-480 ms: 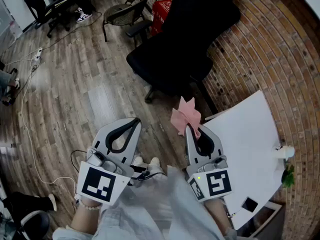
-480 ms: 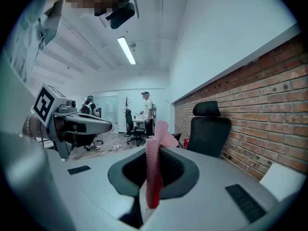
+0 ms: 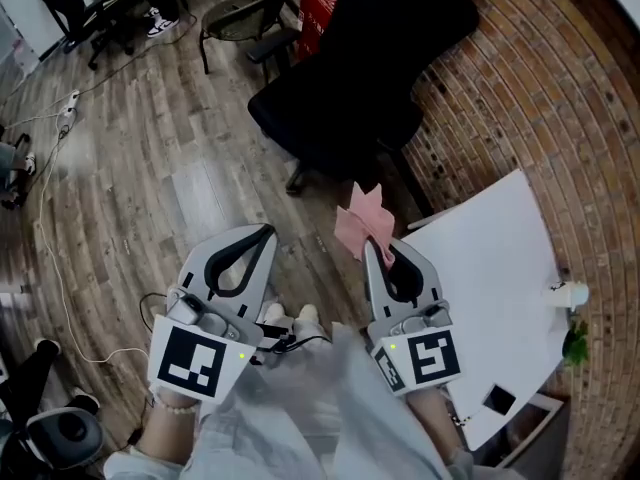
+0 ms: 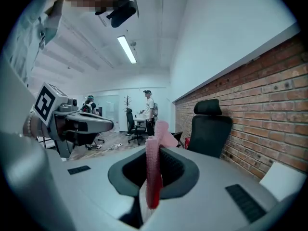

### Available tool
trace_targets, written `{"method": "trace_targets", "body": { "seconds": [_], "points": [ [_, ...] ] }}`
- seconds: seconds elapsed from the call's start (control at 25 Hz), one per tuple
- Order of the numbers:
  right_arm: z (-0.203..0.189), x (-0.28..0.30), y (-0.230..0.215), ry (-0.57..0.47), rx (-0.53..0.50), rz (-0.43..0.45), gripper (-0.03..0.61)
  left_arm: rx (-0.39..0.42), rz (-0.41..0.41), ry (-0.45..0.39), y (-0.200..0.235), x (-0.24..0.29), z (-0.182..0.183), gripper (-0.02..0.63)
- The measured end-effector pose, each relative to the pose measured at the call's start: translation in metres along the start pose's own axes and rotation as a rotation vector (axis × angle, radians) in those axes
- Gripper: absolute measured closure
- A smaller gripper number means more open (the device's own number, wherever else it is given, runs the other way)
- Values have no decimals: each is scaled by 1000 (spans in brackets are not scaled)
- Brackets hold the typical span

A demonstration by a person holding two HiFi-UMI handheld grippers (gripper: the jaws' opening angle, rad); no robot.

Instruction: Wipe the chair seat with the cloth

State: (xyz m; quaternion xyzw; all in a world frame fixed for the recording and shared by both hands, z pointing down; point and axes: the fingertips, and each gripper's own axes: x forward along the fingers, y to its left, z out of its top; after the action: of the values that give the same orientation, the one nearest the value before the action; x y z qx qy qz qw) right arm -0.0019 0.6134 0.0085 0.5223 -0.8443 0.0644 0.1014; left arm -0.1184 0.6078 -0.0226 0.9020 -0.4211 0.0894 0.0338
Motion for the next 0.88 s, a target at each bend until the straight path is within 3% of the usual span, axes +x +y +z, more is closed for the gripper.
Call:
{"method": "trace_targets", "body": {
  "seconds": [0.48,0.88],
  "points": [
    [4,7,11,-4,21,-20,523,14,-6,-16,16,-9,1,595],
    [18,8,27,-27,5,-97,523,41,-28,-41,40,-22,7,595]
  ]
}}
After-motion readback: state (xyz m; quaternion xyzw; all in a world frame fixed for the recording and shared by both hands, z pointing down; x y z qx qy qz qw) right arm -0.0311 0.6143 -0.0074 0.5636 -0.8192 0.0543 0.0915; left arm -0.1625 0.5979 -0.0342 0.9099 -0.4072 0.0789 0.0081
